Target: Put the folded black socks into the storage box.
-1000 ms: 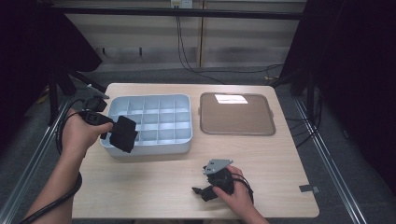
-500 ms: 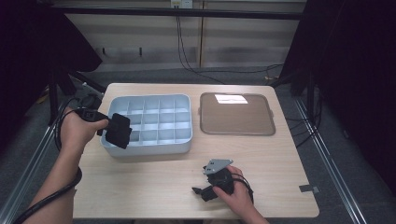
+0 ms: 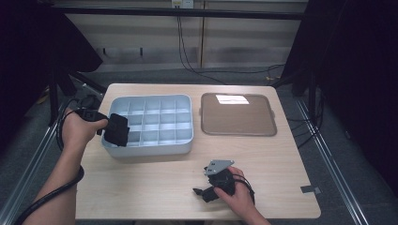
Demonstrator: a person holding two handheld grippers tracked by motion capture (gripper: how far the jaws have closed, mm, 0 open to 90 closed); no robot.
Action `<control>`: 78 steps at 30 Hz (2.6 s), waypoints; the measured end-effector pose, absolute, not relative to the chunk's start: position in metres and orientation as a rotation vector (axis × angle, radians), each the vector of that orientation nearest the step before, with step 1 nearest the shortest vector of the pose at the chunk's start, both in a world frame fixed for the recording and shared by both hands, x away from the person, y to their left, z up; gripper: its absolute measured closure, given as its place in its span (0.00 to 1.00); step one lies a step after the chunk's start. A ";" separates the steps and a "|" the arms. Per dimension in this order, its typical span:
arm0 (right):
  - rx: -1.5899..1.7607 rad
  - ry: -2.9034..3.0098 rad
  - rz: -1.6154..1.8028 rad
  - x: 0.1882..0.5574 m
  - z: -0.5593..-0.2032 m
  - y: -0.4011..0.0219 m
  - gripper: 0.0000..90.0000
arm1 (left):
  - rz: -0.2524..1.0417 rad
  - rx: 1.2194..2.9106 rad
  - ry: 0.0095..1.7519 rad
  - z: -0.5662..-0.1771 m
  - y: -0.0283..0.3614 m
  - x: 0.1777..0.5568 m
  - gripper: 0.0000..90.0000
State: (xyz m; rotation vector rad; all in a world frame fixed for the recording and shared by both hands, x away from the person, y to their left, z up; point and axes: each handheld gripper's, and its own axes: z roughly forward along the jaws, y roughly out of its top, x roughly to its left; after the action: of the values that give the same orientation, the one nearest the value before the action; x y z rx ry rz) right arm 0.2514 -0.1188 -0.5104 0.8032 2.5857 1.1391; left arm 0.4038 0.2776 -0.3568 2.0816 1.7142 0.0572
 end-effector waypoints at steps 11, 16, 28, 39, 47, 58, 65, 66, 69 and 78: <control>0.799 2.586 1.140 0.251 -0.511 -0.119 0.16 | 0.065 2.094 1.762 -0.375 0.285 0.406 0.82; 0.800 2.586 1.140 0.251 -0.511 -0.119 0.16 | 0.087 2.113 1.780 -0.381 0.286 0.406 0.82; 0.795 2.584 1.141 0.251 -0.511 -0.119 0.16 | 0.145 2.193 1.809 -0.389 0.282 0.408 0.82; 0.799 2.590 1.141 0.251 -0.511 -0.119 0.16 | 0.202 2.286 1.819 -0.393 0.271 0.411 0.82; 0.798 2.590 1.142 0.251 -0.511 -0.119 0.16 | 0.237 2.342 1.827 -0.397 0.264 0.414 0.83; 0.798 2.590 1.142 0.251 -0.511 -0.119 0.16 | 0.249 2.368 1.845 -0.404 0.259 0.416 0.83; 0.798 2.590 1.142 0.251 -0.511 -0.119 0.16 | 0.276 2.412 1.851 -0.408 0.254 0.418 0.83; 0.798 2.591 1.143 0.251 -0.511 -0.119 0.16 | 0.274 2.407 1.854 -0.409 0.254 0.418 0.83; 0.797 2.591 1.142 0.251 -0.511 -0.119 0.16 | 0.278 2.417 1.855 -0.411 0.252 0.419 0.83; 0.796 2.592 1.143 0.251 -0.510 -0.119 0.16 | 0.273 2.409 1.853 -0.410 0.254 0.418 0.83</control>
State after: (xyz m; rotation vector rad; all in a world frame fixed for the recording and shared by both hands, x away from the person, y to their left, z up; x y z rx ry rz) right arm 0.2509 -0.1187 -0.5105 0.7963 2.5916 1.1433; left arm 0.4178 0.2536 -0.4100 2.4092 1.8526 0.2730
